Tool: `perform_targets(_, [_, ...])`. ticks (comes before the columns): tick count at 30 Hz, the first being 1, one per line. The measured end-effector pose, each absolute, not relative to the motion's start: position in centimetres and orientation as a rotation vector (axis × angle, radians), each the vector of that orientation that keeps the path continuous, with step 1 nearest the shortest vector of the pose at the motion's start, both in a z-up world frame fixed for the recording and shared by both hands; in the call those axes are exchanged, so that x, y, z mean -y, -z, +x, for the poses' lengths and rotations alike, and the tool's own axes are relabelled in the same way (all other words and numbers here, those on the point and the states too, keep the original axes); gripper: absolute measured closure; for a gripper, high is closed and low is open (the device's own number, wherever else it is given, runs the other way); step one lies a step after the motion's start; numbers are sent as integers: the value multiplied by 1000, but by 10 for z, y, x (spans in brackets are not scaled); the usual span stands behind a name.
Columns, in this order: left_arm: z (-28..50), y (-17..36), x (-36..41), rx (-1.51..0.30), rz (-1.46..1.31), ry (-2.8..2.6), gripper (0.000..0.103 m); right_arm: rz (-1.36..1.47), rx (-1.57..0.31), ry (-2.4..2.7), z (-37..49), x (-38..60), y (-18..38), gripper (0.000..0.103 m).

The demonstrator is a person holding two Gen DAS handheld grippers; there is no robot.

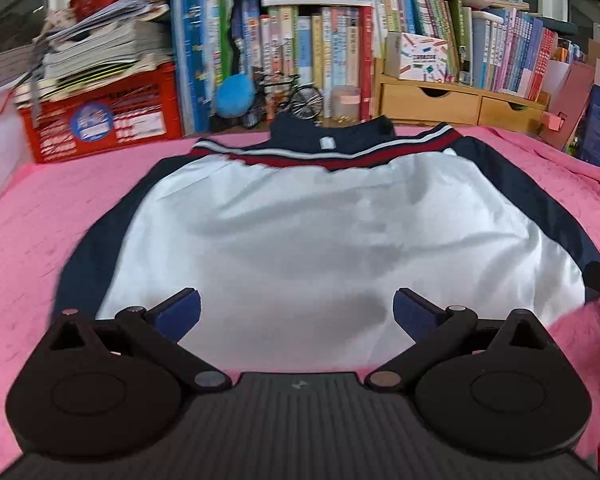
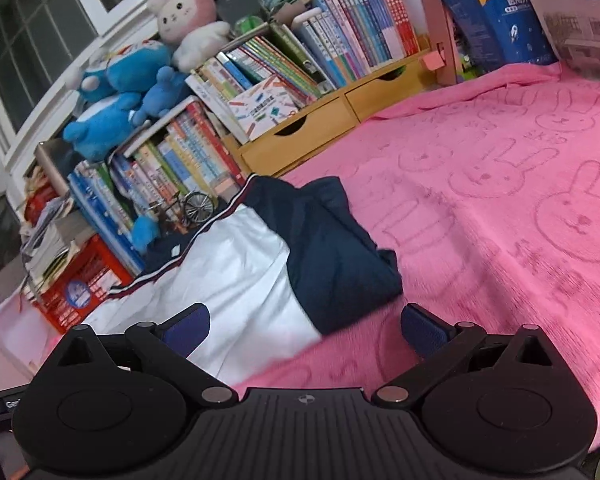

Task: Fold clothes

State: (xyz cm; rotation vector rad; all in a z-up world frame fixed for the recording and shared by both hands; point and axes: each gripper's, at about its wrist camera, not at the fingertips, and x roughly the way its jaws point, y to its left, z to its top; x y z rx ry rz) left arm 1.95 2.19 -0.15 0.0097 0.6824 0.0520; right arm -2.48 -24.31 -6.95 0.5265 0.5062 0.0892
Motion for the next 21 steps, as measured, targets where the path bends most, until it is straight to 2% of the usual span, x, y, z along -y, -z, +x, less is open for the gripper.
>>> perform_targets(4, [33, 25, -13, -711, 40, -60, 0, 403, -520, -39, -12, 227, 69, 0])
perform_targets(7, [26, 34, -15, -660, 34, -39, 0, 322, -517, -16, -9, 215, 71, 0])
perform_targets(13, [26, 33, -25, -679, -13, -1, 0, 380, -572, 33, -3, 213, 60, 0])
perform_targets(15, [21, 21, -36, -697, -56, 32, 0, 197, -556, 88, -15, 182, 51, 0])
perform_targets(18, [12, -7, -61, -648, -125, 71, 0, -146, -412, 102, -39, 121, 50, 0])
perform_targets(21, [14, -29, -79, -611, -136, 110, 0, -206, -409, -24, -39, 84, 54, 0])
